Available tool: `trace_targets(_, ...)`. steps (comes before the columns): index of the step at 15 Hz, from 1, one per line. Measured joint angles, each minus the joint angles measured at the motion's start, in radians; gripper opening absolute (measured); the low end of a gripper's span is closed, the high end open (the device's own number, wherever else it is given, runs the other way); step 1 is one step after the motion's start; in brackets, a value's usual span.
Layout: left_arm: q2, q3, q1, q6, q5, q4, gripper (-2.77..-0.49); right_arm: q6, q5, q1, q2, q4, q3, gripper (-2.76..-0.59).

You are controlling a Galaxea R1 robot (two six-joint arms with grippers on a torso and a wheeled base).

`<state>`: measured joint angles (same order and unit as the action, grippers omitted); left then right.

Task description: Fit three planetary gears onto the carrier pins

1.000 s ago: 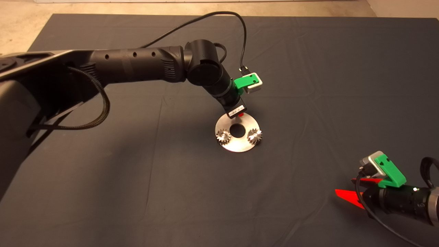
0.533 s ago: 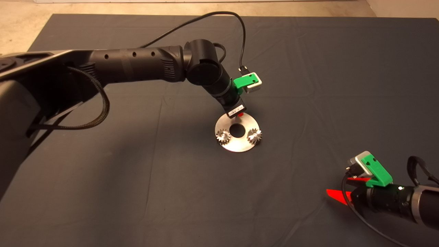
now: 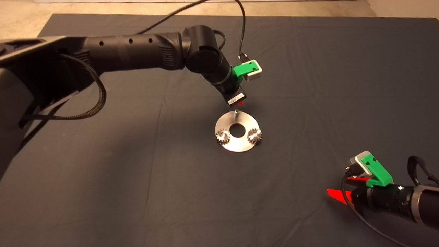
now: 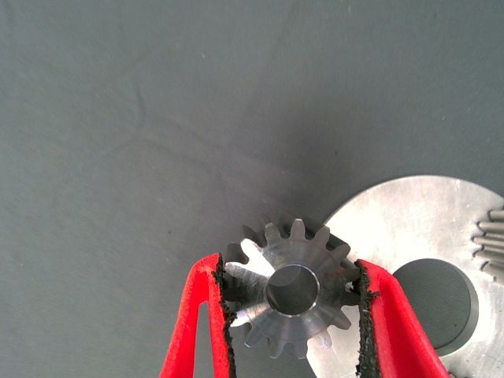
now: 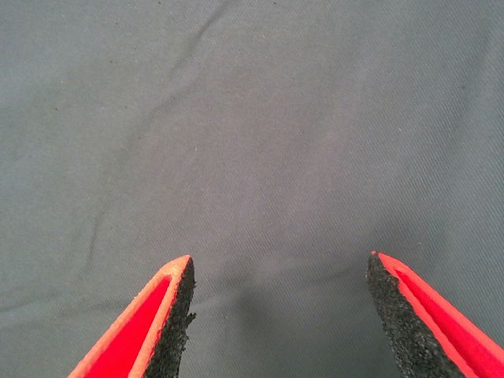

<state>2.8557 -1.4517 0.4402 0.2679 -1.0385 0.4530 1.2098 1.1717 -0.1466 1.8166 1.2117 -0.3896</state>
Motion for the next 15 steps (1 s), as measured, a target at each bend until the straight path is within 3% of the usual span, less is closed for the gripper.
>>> trace_targets(7, 0.003, 0.0, -0.004, 0.0, 0.0, -0.001, -2.66, 0.0, 0.004, 0.0, 0.0, 0.0, 0.0, -1.73)
trace_targets(13, 0.0, 0.012, -0.007, 0.0, 0.0, -0.003, -2.66, 0.0, 0.026, 0.001, 0.001, 0.0, 0.0, -1.73)
trace_targets(15, -0.005, 0.023, -0.02, 0.0, 0.001, -0.004, -2.66, 0.0, 0.028, 0.001, 0.001, -0.001, 0.0, -1.73)
